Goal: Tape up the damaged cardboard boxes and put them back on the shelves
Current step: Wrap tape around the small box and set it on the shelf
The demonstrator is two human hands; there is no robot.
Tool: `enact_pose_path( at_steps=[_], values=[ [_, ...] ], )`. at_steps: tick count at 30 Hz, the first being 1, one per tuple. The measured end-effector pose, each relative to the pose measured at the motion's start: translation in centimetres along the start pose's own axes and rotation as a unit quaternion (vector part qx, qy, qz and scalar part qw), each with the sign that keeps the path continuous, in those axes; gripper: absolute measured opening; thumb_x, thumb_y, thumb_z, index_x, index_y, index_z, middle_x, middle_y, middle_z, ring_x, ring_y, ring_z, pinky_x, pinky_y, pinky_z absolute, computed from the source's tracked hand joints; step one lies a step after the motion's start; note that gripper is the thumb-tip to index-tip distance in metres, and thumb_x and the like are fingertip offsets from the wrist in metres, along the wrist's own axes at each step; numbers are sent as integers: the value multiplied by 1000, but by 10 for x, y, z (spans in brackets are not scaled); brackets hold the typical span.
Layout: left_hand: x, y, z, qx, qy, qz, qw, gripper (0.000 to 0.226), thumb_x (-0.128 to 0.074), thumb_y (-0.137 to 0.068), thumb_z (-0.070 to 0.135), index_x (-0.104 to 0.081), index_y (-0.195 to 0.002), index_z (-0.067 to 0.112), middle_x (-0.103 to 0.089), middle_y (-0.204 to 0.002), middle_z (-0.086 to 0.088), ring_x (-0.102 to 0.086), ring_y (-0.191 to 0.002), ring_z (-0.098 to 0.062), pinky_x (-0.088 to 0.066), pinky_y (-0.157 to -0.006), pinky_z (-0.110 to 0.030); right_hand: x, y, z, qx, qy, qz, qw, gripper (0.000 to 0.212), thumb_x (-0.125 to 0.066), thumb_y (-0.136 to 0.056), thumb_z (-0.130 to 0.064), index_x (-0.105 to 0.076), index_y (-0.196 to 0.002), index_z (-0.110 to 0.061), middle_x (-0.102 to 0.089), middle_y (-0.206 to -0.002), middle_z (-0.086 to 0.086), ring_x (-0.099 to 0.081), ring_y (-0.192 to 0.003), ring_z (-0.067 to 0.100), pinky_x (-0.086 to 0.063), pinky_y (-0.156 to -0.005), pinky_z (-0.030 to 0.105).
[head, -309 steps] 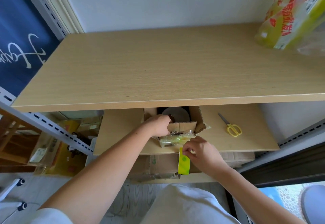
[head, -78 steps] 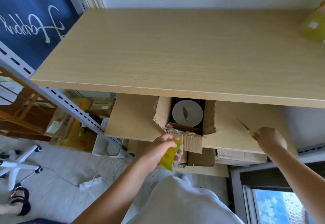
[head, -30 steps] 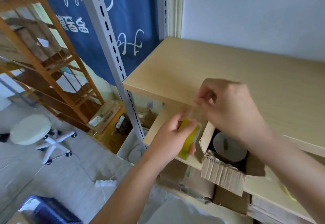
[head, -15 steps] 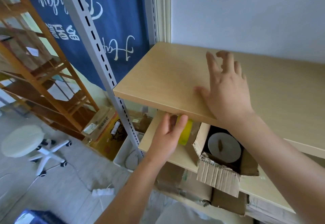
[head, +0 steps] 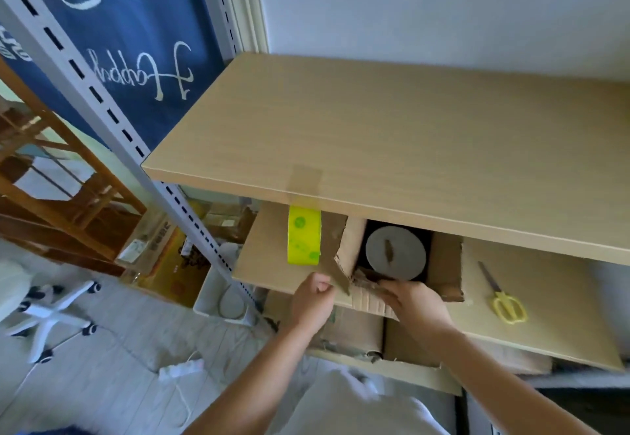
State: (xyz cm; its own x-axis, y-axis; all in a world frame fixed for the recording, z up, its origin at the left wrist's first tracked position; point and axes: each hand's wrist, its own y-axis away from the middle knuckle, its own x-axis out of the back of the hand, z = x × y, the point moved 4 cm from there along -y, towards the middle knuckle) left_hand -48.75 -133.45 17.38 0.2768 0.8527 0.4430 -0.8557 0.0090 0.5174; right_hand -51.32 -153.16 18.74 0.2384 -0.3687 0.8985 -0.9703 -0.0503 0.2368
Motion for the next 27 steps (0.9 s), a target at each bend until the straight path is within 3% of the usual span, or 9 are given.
enact_pose_path(
  at_steps=[2, 4, 8, 11, 14, 17, 19, 23, 27],
  values=[
    [-7, -4, 9, -14, -25, -18, 999, 33, -55, -94, 25, -58, -125, 16, -65, -122, 2, -60, -108, -15, -43, -82, -26, -8, -2, 7, -5, 10, 21, 1000, 23, -51, -99, -40, -70, -100, -27, -72, -91, -8, -66, -82, 17, -52, -66, 31],
    [-12, -8, 17, -22, -38, -31, 999, 31, -58, -93, 28, -57, -121, 14, -64, -121, 2, -58, -107, -15, -42, -83, -26, -10, -1, 14, 1, 22, 33, 999, 23, -52, -99, -40, -72, -104, -28, -74, -97, -7, -67, -86, 17, -52, -69, 31],
    [-22, -10, 20, -47, -54, -76, 994, 22, -63, -87, 39, -58, -87, 17, -65, -95, 4, -62, -89, -15, -47, -76, -27, -8, 5, 27, 61, 46, 62, 995, 28, -54, -97, -44, -70, -110, -26, -72, -99, -7, -68, -88, 17, -51, -68, 29],
    [-30, -7, 19, -57, -58, -117, 990, 31, -61, -87, 32, -60, -67, 9, -64, -71, -10, -63, -72, -26, -53, -78, -34, -11, 16, 32, 90, 68, 72, 991, 36, -58, -93, -51, -69, -115, -25, -71, -103, -8, -67, -92, 14, -52, -72, 27],
    [-39, -6, 13, -17, -61, -146, 987, 31, -65, -93, 32, -64, -74, 7, -70, -83, -12, -72, -90, -30, -56, -88, -41, -10, 10, 31, 28, 32, 71, 997, 33, -51, -96, -53, -71, -101, -27, -71, -91, -9, -65, -80, 11, -50, -63, 27],
    [-50, -3, 7, 41, 6, -177, 983, 19, -65, -95, 27, -62, -85, 12, -69, -95, -12, -70, -85, -22, -57, -84, -32, -10, 0, 24, -17, 59, 65, 996, 34, -50, -97, -52, -70, -92, -25, -71, -85, -5, -65, -77, 15, -42, -57, 27],
    [-51, -3, 5, 42, 12, -156, 987, 17, -61, -97, 21, -65, -89, 7, -72, -100, -15, -69, -83, -22, -56, -79, -29, -13, -1, 21, -24, 73, 62, 995, 33, -48, -97, -51, -67, -92, -25, -71, -87, -5, -65, -80, 17, -39, -57, 27],
    [-49, -1, 2, 5, -35, -122, 992, 16, -63, -96, 22, -63, -84, 11, -73, -103, -12, -72, -93, -25, -57, -91, -40, -17, -3, 6, 72, 39, 109, 991, 28, -49, -99, -43, -69, -113, -29, -73, -104, -9, -66, -97, 19, -44, -79, 28],
    [-52, 4, -3, 3, 30, -120, 992, 15, -63, -96, 17, -59, -83, 12, -65, -87, -3, -68, -72, -18, -57, -87, -42, -20, -8, 4, 15, 68, 88, 994, 28, -44, -101, -42, -70, -97, -30, -71, -82, -5, -64, -74, 22, -31, -57, 26]
  ],
)
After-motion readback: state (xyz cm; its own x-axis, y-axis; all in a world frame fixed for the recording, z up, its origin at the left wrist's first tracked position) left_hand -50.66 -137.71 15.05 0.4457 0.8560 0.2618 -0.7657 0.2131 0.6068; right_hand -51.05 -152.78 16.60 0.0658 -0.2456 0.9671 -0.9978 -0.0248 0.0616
